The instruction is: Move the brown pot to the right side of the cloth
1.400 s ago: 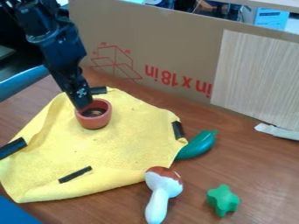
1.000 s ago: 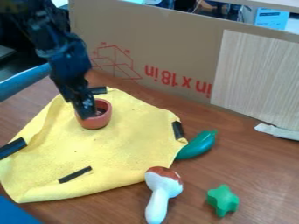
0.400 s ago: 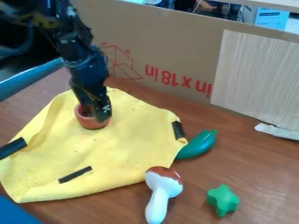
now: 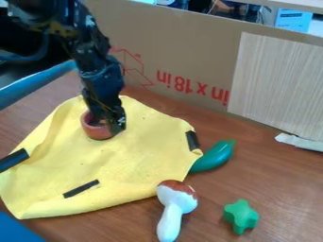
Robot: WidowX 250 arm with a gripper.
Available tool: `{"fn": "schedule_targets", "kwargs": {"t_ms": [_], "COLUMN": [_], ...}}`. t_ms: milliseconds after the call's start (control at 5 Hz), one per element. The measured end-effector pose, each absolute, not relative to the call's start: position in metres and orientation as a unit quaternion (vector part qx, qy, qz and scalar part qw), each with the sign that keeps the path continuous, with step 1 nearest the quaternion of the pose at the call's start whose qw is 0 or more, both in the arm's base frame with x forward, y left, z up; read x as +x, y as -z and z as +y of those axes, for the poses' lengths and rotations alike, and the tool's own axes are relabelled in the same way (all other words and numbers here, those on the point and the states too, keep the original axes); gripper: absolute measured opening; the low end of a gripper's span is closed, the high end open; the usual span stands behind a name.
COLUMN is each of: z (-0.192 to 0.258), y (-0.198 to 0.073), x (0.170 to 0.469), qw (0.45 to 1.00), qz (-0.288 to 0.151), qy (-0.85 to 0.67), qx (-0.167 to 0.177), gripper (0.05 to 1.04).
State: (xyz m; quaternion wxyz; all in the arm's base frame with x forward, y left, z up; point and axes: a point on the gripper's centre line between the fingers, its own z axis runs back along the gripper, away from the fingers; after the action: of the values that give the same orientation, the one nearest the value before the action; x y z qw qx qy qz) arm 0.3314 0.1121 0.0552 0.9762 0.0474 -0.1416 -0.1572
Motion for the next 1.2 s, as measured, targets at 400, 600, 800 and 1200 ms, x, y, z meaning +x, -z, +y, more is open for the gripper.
{"fn": "schedule_targets", "kwargs": {"t_ms": [400, 600, 800, 1200], "z": [0.115, 0.116, 0.117, 0.116], "y": [-0.046, -0.041, -0.04, -0.037], "x": [0.336, 0.337, 0.336, 0.335], "qw": [0.978, 0.979, 0.978, 0.978], "qz": [-0.137, -0.136, -0.137, -0.138], "qy": [0.145, 0.141, 0.139, 0.133], "qx": [0.057, 0.063, 0.069, 0.077], "gripper": [0.951, 0.676, 0.37, 0.115]}}
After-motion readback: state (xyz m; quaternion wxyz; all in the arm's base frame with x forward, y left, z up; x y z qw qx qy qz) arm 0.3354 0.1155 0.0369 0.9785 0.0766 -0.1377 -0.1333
